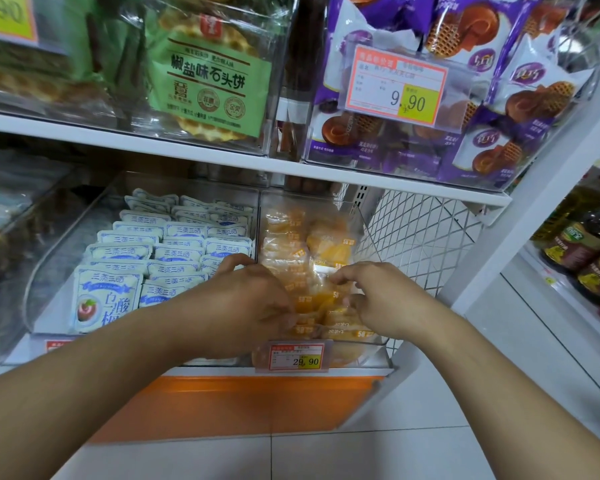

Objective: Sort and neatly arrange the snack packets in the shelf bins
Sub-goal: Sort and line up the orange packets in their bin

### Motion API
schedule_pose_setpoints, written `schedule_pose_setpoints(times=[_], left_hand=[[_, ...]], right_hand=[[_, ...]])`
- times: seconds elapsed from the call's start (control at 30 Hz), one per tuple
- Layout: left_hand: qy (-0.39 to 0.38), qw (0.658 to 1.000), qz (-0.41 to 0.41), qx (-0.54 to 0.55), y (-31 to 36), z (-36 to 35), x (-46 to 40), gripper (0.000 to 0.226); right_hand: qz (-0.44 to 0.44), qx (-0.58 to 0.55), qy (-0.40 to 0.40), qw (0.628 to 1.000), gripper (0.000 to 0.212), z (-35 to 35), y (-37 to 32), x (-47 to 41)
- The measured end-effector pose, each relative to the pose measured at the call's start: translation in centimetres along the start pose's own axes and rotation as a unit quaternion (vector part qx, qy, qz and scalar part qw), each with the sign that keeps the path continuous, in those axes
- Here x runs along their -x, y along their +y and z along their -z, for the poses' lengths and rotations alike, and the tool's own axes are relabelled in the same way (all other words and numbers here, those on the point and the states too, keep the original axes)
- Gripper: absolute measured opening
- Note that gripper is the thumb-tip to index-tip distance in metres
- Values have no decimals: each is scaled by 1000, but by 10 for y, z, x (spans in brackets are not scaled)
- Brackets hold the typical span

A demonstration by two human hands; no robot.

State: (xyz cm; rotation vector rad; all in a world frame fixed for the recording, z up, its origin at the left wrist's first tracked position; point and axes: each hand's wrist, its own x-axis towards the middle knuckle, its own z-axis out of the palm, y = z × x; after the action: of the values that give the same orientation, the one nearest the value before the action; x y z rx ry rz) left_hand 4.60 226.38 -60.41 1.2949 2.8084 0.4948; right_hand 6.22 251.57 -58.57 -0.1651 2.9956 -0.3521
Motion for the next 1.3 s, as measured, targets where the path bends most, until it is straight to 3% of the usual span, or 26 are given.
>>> schedule_pose_setpoints(times=[0.1, 0.37, 0.47, 0.6, 0.67, 0.8, 0.97, 1.1, 1.23, 1.3], left_hand=[[-1, 1000, -2, 3, 1, 2, 0, 48], [21, 999, 3, 25, 2, 1, 4, 41], [11, 1000, 10, 16, 0, 0, 5, 39], [16, 1000, 9, 0, -1, -1, 1, 53], [21, 1000, 5, -5, -1, -1, 0, 58], [20, 1000, 3, 6, -3, -1, 2, 57], [19, 1000, 7, 9, -2, 0, 5, 31], [19, 1000, 4, 16, -2, -2, 6, 32], [25, 999, 0, 23, -2, -2, 5, 30], [29, 999, 0, 29, -1, -2, 5, 30]], right_hand=[[-7, -46, -1, 999, 37, 1, 1, 1], [11, -30, 42, 999, 29, -3, 0, 0], [11, 26, 70, 997, 23, 2, 0, 7], [41, 126, 144, 981, 29, 12, 5, 11], [56, 144, 125, 980, 30, 11, 8, 10], [15, 102, 6, 995, 25, 6, 11, 11], [5, 115, -52, 992, 36, 5, 13, 9], [18, 123, -54, 991, 36, 4, 10, 10], [44, 79, 26, 996, 33, 3, 14, 13], [42, 67, 34, 996, 43, 3, 12, 11]])
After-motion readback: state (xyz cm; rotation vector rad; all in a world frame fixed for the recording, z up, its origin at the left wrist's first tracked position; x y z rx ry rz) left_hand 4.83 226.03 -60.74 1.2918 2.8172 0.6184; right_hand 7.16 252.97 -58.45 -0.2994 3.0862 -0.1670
